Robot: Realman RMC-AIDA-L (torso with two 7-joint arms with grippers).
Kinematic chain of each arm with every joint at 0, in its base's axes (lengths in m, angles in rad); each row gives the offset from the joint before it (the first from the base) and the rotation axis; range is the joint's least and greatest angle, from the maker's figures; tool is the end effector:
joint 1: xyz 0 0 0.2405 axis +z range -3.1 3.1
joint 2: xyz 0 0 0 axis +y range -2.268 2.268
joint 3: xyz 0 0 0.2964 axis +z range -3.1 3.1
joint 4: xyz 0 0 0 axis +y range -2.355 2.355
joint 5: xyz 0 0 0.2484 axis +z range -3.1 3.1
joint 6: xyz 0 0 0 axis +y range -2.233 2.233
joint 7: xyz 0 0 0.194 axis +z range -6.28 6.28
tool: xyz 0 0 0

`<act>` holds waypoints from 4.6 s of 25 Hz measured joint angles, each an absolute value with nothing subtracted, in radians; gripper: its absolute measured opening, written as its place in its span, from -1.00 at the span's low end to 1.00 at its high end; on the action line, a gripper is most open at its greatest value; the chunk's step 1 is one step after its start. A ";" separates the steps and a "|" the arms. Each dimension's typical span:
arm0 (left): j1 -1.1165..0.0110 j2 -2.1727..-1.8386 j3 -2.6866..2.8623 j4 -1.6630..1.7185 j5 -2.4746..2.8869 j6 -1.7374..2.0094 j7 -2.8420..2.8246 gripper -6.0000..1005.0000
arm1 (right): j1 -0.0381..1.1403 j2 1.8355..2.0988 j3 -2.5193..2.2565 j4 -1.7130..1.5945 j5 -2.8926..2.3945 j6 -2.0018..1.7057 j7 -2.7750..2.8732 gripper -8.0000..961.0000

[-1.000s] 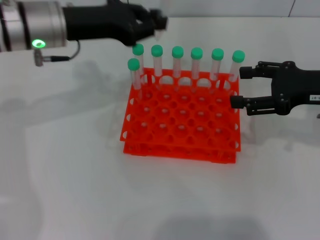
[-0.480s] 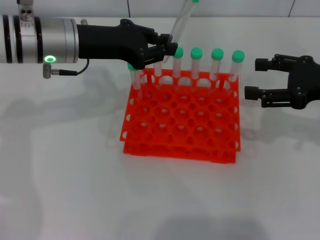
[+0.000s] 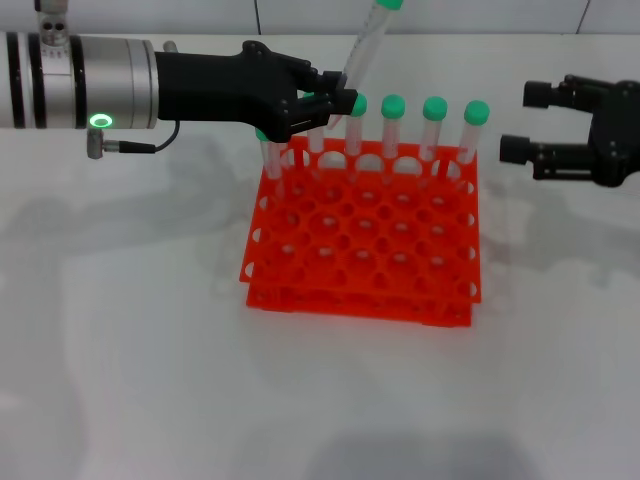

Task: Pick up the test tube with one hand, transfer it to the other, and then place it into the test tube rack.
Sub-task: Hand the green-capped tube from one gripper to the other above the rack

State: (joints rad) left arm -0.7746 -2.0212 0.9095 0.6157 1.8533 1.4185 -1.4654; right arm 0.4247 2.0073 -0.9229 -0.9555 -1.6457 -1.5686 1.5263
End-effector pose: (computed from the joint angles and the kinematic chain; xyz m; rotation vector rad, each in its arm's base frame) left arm -0.1900 0.4732 -0.0670 -2.8244 -0.3765 -0.6698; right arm 0.2469 0.4103 0.0162 -2.6427 0.4051 0.8362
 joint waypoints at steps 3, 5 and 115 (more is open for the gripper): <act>-0.775 -2.021 0.910 0.616 1.853 1.423 -1.466 -0.57 | 0.438 2.008 -0.920 -0.950 -1.632 -1.551 1.529 0.75; -0.774 -2.022 0.910 0.616 1.853 1.428 -1.464 -0.57 | 0.448 2.010 -0.921 -0.942 -1.617 -1.537 1.533 0.75; -0.750 -2.060 0.908 0.626 1.841 1.444 -1.447 -0.53 | 0.672 2.023 -1.140 -0.594 -1.239 -1.376 1.433 -0.44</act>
